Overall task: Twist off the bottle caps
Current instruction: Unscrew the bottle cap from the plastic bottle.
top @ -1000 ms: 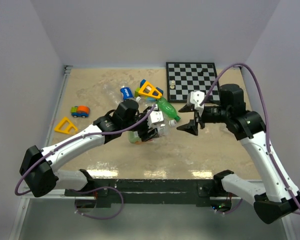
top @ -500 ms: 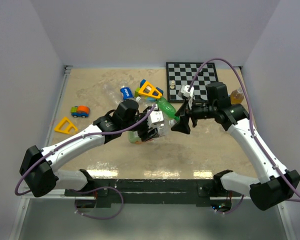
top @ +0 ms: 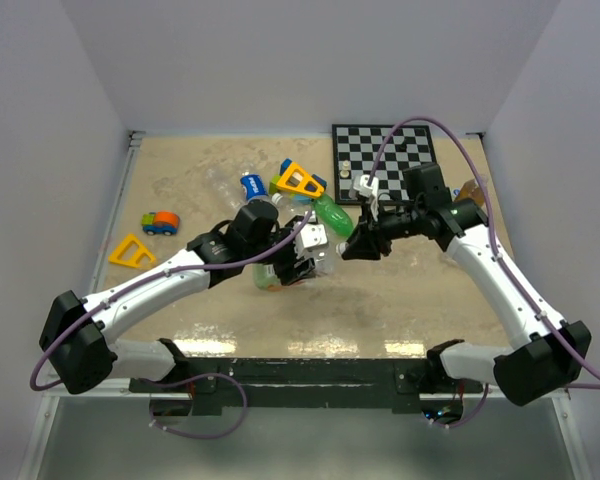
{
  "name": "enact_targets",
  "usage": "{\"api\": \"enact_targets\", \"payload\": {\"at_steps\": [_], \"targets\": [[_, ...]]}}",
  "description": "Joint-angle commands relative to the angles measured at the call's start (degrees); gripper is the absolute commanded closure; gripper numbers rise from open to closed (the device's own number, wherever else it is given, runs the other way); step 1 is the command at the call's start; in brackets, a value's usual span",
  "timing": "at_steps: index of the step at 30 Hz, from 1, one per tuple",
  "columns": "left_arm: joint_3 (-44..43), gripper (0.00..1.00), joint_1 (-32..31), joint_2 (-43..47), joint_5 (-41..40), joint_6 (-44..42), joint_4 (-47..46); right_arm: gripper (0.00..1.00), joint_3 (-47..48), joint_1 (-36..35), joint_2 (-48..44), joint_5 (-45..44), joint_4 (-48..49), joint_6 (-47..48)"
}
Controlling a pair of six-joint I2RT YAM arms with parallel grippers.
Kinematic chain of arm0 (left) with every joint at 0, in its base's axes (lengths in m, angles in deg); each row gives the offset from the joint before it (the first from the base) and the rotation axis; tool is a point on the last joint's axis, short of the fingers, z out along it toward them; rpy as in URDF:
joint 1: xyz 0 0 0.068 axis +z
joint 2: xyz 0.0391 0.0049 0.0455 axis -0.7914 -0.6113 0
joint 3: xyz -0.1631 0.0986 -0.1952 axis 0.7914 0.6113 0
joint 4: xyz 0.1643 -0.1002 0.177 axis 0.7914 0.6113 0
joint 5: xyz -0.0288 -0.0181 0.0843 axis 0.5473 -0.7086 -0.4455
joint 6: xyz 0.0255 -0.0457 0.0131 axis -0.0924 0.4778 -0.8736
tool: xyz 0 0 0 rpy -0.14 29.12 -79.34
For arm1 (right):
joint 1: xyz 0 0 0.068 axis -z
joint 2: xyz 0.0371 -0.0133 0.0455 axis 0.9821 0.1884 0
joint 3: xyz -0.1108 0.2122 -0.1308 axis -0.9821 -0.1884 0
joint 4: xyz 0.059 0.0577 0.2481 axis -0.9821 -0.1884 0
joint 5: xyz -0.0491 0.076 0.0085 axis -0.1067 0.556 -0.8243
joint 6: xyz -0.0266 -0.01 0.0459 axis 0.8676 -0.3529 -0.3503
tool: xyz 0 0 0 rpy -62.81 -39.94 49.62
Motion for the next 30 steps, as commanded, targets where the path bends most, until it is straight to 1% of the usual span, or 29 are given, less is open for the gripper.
{"api": "enact_targets", "payload": {"at_steps": [1,3,5,6,8,13,17,18,21,26,30], "targets": [[-0.9,0.99,0.2,1.2,0.7,0.3,-3.3,0.97,4.5,0.0,-0.4,0.2,-5.9,8.4],[-0.9,0.99,0.3,1.1,0.8,0.2,-3.3,0.99,6.9,0.0,0.5,1.2,-10.0,16.1],[-0.8,0.99,0.1,1.1,1.0,0.2,-3.4,1.00,10.7,0.0,2.5,2.9,-20.2,34.6],[-0.9,0.99,0.2,1.2,1.1,0.2,-3.3,1.00,11.7,-0.1,2.8,2.2,-19.8,35.8],[-0.8,0.99,0.2,1.2,1.3,0.1,-3.3,1.00,12.6,-0.1,3.1,-1.3,-19.7,41.7],[-0.8,0.99,0.2,1.3,1.4,0.1,-3.2,1.00,13.4,-0.3,2.5,-4.7,-19.9,60.1],[-0.8,0.99,0.2,1.4,1.5,0.0,-3.2,1.00,10.2,-0.3,-3.4,-6.4,-19.6,81.4],[-0.9,0.99,0.2,1.3,1.5,0.0,-3.2,1.00,10.8,-0.3,-3.4,-6.3,-20.0,83.2],[-0.8,0.99,0.2,1.4,1.6,-0.1,-3.2,1.00,11.7,-0.3,-3.2,-4.0,-20.2,83.4],[-0.9,0.99,0.2,1.5,1.7,-0.1,-3.2,1.00,9.9,-0.2,-4.9,-2.6,-20.3,83.7],[-0.9,0.99,0.3,1.5,2.3,-0.1,-3.2,1.00,6.8,-0.3,-5.8,-2.8,-20.3,83.1]]}}
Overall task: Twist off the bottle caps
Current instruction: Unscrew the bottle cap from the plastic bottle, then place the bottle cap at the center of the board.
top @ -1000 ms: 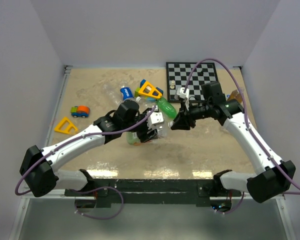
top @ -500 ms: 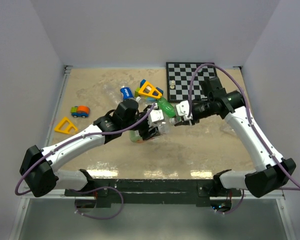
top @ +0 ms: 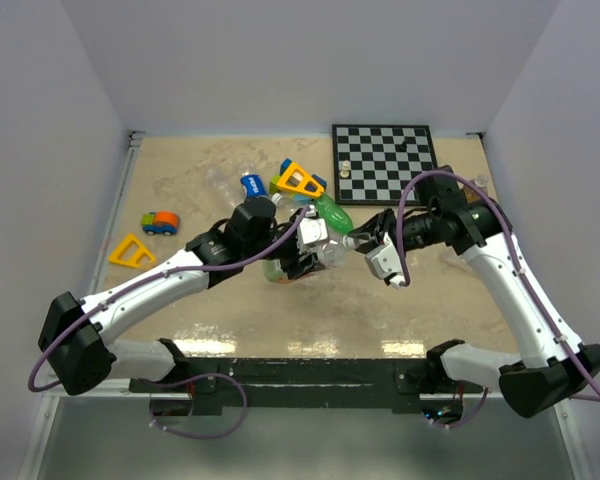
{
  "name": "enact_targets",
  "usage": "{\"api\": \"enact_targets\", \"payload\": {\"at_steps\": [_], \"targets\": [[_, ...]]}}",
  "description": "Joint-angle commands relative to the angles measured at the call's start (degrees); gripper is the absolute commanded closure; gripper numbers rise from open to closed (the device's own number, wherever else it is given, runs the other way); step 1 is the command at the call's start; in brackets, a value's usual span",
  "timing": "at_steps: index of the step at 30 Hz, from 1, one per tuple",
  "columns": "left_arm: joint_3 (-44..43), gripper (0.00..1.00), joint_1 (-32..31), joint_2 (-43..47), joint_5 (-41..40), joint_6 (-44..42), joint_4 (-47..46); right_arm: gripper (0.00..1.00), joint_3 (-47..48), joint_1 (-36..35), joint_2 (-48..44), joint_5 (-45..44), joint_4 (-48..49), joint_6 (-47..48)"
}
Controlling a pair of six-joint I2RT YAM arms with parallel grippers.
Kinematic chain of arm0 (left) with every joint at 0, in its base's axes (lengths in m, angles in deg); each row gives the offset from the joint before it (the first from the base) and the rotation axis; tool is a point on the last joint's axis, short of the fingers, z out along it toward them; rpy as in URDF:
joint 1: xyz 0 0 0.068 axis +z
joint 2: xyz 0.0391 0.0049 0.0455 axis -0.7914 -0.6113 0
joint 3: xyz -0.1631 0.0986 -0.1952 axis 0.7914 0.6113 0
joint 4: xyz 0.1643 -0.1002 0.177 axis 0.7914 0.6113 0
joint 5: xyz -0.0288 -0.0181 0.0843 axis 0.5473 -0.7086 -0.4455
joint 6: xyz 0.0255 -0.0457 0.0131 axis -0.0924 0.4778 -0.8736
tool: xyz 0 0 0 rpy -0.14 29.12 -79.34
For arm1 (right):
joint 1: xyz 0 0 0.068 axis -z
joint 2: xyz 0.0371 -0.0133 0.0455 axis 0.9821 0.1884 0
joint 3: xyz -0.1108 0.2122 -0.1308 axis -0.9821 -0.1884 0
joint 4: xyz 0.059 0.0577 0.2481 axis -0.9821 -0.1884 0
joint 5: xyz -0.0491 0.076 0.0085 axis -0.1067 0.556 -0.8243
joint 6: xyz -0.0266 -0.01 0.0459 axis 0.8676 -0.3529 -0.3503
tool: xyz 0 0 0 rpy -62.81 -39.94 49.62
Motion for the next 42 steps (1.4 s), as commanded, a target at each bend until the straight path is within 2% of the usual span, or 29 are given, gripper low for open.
{"api": "enact_targets", "payload": {"at_steps": [1,7,14,17,21,23,26,30,36,42], "targets": [[-0.5,0.99,0.5,1.1,0.2,-0.6,3.8,1.00,-2.8,0.9,-2.9,-0.3,-0.3,2.0],[-0.4,0.99,0.5,1.2,0.2,-0.7,3.7,1.00,-1.8,3.3,-5.7,1.7,0.3,-4.0],[-0.4,0.99,0.5,1.7,-0.1,-0.7,3.8,1.00,-3.5,6.8,-8.3,-0.1,1.0,-10.7],[-0.1,0.99,0.6,2.4,-0.5,-0.9,3.7,1.00,-4.6,11.2,-9.4,-1.6,9.6,-25.9],[0.1,0.99,0.5,3.6,-0.8,-0.7,3.5,1.00,-9.6,13.3,-8.9,-15.1,22.9,-46.9],[0.2,0.99,0.5,4.3,-0.9,-0.6,3.3,0.99,-13.5,13.6,-6.1,-21.5,27.3,-54.1],[0.7,0.99,0.5,5.4,-1.3,-0.5,2.9,0.94,-17.1,14.5,-0.3,-26.8,30.2,-59.6],[2.2,0.99,0.5,7.0,-2.0,-0.5,1.8,0.92,-21.3,17.1,6.4,-32.8,40.1,-66.9],[4.7,0.99,0.6,9.5,-2.1,0.3,0.4,0.88,-21.2,21.7,18.7,-37.9,46.3,-69.7],[5.8,0.99,0.6,10.8,-2.1,0.7,-0.5,0.81,-20.8,23.9,26.2,-41.6,48.5,-69.7]]}}
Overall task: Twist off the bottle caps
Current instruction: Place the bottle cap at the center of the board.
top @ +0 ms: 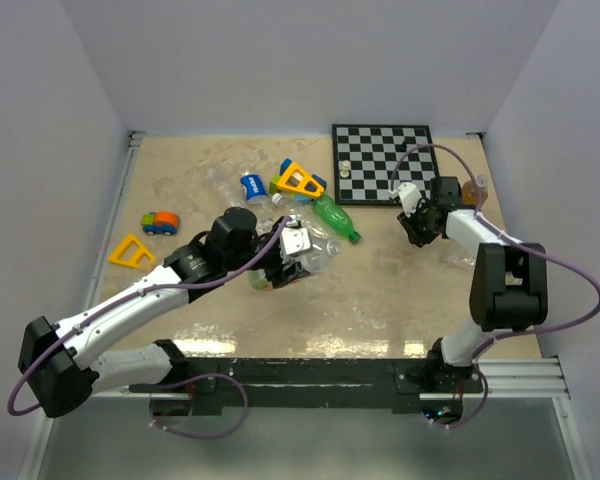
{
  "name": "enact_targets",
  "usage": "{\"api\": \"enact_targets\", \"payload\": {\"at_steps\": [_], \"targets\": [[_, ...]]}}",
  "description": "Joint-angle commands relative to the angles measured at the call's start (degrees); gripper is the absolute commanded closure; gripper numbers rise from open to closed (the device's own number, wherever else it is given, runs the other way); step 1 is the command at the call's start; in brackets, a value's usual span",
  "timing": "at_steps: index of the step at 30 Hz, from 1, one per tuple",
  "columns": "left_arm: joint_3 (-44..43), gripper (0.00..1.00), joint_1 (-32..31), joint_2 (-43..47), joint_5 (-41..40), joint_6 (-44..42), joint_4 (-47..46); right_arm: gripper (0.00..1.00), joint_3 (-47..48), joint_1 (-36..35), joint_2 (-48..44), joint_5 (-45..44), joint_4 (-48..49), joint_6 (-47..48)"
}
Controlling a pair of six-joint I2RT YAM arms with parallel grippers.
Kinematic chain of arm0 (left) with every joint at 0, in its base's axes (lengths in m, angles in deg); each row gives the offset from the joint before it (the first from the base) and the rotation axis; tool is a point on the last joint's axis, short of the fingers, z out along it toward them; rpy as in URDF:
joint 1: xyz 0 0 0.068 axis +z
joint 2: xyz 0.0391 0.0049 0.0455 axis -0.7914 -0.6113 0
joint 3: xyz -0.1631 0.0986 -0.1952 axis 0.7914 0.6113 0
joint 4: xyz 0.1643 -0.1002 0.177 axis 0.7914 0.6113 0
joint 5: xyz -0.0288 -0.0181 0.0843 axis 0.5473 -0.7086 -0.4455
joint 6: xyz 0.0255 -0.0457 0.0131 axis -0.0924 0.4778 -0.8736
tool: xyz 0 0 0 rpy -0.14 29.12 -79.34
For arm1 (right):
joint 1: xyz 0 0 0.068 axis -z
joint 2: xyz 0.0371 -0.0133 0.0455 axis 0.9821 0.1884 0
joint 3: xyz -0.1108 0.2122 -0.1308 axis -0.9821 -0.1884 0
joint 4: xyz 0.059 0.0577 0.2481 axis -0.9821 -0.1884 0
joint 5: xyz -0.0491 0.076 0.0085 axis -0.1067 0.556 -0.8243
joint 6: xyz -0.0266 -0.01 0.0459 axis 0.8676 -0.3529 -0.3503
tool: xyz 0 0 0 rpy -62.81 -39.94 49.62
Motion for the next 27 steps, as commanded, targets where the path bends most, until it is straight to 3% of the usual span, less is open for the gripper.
{"api": "enact_targets", "payload": {"at_steps": [1,4,10,18,23,24,25,27], "targets": [[0.1,0.99,0.2,1.8,-0.2,0.9,-3.7,0.80,1.5,2.1,3.5,-3.4,3.9,-2.0],[0.2,0.99,0.2,1.7,0.3,0.9,-3.8,0.74,1.7,3.3,5.4,-3.1,4.2,-2.1],[0.4,0.99,0.3,1.4,0.7,1.1,-3.9,0.48,1.7,3.8,4.6,-1.1,2.5,-0.6],[0.3,0.99,0.2,1.0,1.3,1.6,-4.3,0.35,6.5,3.7,-3.2,7.8,-8.3,4.3],[0.5,0.99,0.5,0.7,2.8,2.3,-5.3,0.34,11.0,2.8,-11.8,23.7,-20.1,19.2],[0.5,0.99,0.6,0.5,3.2,2.4,-5.6,0.27,11.6,2.5,-13.6,28.0,-23.7,23.8],[0.6,1.00,0.6,0.2,3.6,2.5,-5.8,0.02,12.0,2.4,-15.1,33.6,-26.6,29.1],[0.6,1.00,0.7,-0.2,4.4,3.0,-6.3,0.02,11.9,2.3,-16.8,43.7,-33.8,39.9]]}}
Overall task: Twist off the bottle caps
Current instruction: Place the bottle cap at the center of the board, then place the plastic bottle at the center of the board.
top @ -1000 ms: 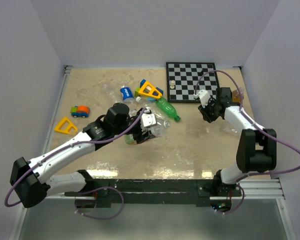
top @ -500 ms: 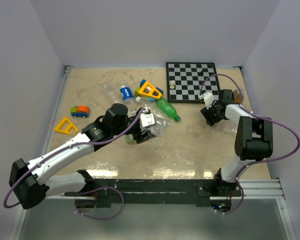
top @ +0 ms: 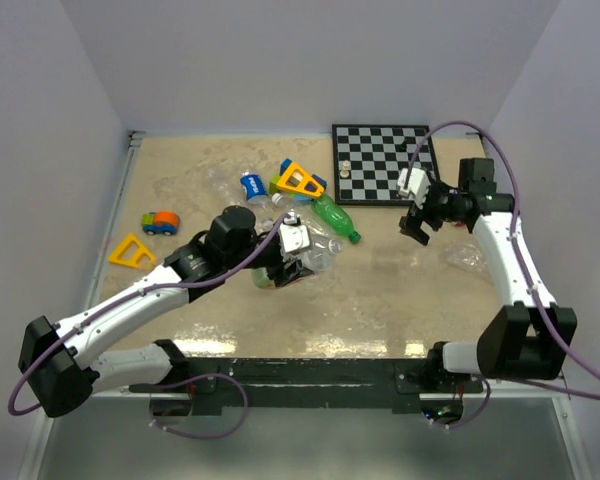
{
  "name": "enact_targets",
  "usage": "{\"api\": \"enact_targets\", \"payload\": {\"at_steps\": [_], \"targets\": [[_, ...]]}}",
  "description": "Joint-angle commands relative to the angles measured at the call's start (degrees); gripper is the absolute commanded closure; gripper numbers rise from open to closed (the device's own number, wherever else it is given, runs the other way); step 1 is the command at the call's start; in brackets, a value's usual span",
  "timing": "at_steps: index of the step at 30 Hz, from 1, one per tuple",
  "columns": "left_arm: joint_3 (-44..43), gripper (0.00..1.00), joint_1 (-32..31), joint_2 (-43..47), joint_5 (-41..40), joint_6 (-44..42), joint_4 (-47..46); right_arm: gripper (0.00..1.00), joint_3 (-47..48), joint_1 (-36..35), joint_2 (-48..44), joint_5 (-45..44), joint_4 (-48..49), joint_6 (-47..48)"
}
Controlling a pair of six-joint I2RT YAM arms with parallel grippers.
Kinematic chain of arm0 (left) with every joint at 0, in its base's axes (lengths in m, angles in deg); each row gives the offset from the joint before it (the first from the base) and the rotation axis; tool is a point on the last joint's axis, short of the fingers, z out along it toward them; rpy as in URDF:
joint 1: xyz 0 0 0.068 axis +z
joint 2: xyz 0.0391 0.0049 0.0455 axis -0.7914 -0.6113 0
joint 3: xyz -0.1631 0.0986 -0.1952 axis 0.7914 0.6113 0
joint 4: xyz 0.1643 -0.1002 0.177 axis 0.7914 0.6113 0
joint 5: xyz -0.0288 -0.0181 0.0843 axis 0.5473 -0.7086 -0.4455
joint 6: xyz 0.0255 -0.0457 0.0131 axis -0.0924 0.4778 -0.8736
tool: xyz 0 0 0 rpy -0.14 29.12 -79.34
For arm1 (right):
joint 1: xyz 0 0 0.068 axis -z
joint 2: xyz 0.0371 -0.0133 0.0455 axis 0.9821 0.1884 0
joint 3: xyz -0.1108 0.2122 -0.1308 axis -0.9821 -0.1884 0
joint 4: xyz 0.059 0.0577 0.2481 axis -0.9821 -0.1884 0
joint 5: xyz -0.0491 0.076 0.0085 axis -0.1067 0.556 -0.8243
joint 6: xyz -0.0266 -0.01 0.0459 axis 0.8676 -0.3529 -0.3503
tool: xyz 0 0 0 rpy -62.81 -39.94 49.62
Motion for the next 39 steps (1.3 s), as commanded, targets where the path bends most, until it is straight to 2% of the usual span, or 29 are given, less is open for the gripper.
{"api": "enact_targets", "payload": {"at_steps": [1,6,9,13,16,26,32,33,34,39], "targets": [[0.5,1.00,0.5,-0.7,3.6,2.0,-4.2,0.02,2.1,-1.5,-4.9,28.4,-19.6,27.1],[0.7,1.00,0.5,-2.7,5.5,3.6,-5.9,0.02,6.4,-17.6,-2.1,34.5,-27.2,35.1],[0.8,1.00,0.5,-3.5,6.3,5.2,-7.4,0.02,7.8,-22.7,-2.4,36.2,-27.1,37.1],[1.5,1.00,0.5,-4.6,6.5,9.7,-12.4,0.03,10.4,-26.7,-1.4,37.5,-26.3,32.8],[1.6,1.00,0.5,-5.7,5.8,12.5,-14.0,0.04,10.5,-28.8,-2.1,37.6,-23.6,28.4],[2.2,1.00,0.5,-5.7,3.0,16.8,-16.7,0.07,3.4,-31.5,-6.4,31.3,-3.3,3.6],[2.3,1.00,0.5,-5.2,2.4,16.8,-16.8,0.09,2.6,-32.2,-6.6,28.8,0.4,-1.9],[2.3,1.00,0.5,-5.1,2.3,16.8,-16.8,0.08,2.7,-32.2,-6.3,28.6,0.5,-2.2],[2.4,1.00,0.5,-5.0,2.2,16.8,-16.7,0.02,2.7,-32.3,-6.3,28.2,0.7,-2.6],[2.4,0.99,0.5,-4.8,2.1,16.8,-16.7,0.03,3.0,-32.4,-6.2,27.0,1.6,-3.7]]}}
